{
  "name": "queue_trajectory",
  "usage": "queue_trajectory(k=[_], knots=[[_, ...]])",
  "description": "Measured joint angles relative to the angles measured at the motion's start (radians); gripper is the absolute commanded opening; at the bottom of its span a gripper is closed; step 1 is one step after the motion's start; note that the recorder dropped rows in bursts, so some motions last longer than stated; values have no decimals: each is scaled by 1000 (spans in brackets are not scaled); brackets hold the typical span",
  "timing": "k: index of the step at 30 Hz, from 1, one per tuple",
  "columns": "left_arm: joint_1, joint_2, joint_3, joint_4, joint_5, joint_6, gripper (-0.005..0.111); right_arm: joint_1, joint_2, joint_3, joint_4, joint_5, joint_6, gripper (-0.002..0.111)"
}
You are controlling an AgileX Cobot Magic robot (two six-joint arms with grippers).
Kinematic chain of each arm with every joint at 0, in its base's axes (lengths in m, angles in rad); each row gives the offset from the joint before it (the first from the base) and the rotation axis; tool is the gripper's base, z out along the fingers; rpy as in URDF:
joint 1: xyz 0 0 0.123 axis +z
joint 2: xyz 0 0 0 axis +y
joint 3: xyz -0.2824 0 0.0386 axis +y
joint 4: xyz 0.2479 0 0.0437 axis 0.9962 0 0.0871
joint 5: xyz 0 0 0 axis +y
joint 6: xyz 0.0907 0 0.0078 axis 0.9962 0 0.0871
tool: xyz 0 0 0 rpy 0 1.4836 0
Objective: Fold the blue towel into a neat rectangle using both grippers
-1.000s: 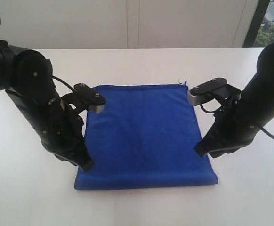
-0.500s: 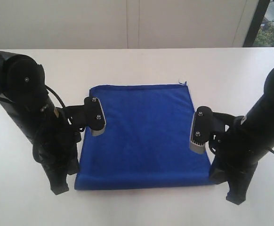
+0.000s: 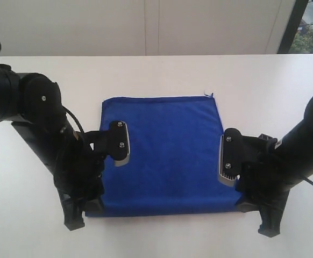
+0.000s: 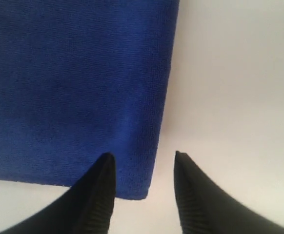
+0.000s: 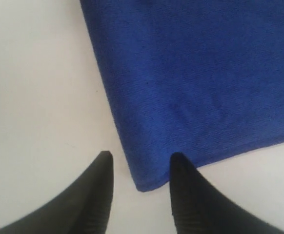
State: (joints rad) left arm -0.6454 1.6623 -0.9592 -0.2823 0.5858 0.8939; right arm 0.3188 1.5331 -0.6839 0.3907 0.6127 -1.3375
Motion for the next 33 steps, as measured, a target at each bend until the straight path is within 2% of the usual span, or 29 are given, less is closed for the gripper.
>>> queue_trajectory(k=[11,29,33], knots=[[0,76,4,-13,-2,43,45,0,0,6,22,-43,-13,37],[0,86,39,-17,-51,88,45,0,53,6,45,-71,-14,37],[0,86,41,-19,-56,88,37,0,55,6,45,-76,-14,37]])
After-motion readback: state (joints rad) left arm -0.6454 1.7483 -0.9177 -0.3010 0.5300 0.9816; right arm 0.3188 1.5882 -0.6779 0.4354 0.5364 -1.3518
